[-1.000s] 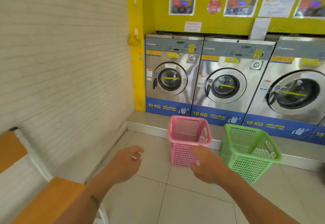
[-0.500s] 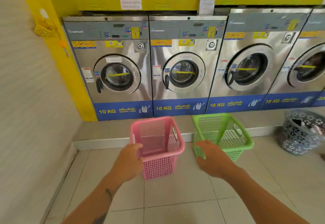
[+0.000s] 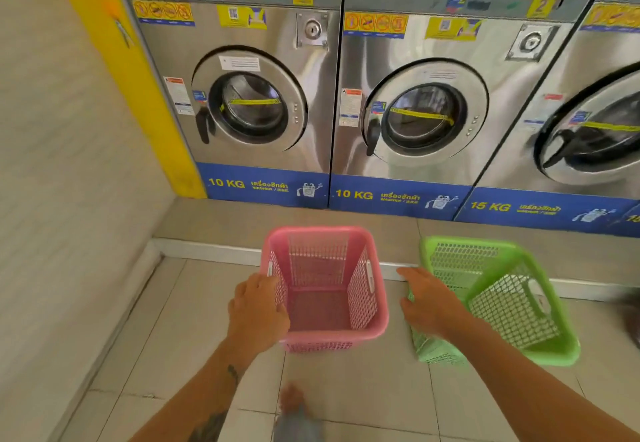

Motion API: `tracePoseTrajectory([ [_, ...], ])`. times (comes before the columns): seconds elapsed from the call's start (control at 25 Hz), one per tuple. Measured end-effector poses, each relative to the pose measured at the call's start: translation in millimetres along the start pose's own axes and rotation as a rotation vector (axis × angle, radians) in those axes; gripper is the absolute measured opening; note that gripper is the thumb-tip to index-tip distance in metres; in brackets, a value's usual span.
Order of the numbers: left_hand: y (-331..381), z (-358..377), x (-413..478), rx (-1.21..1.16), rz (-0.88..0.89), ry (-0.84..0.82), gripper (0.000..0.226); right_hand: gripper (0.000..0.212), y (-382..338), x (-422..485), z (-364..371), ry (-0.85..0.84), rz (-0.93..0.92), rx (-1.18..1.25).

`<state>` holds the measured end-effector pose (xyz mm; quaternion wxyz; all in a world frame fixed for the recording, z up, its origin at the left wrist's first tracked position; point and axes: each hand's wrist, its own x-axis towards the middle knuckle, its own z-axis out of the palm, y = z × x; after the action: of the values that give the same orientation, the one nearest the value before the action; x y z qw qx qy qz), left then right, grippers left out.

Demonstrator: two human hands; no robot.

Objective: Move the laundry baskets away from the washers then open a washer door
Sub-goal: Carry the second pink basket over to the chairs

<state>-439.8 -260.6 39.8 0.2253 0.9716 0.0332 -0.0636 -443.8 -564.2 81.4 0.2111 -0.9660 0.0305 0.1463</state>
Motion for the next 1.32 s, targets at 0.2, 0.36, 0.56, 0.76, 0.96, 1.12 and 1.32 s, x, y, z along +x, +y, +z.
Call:
tracePoseTrajectory([
  [0.2,-28.3,40.1,107.0,0.166,-0.023,-0.025,0.064,0.064,16.1,95.5,25.9,-0.084,0.104,-0.024],
  [0.36,-55.6,85.4,177.0,0.172,0.056,-0.038,0.067,0.064,33.7,168.2,68.5,-0.099,0.171,-0.002],
  [0.56,-105.0,169.7,249.2,0.207,0.036,-0.077,0.076,0.066,70.7,264.8,158.0,-0.092,0.175,-0.034],
  [0.76,-159.9,243.5,278.0,0.282,-0.018,-0.071,0.091,0.104,107.2,328.8,236.4,0.031,0.193,-0.091],
  [0.96,-180.0,259.8,273.0,0.346,0.054,-0.110,0.098,0.106,135.1,337.8,255.7,0.015,0.112,-0.214],
  [1.12,-170.0,246.2,278.3,0.326,0.029,-0.120,0.100,0.099,132.8,341.2,240.4,0.026,0.076,-0.265],
  [1.32,-162.1,206.2,263.8,0.174,-0.004,-0.091,0.090,0.101,107.4,329.9,196.4,0.027,0.023,-0.251],
])
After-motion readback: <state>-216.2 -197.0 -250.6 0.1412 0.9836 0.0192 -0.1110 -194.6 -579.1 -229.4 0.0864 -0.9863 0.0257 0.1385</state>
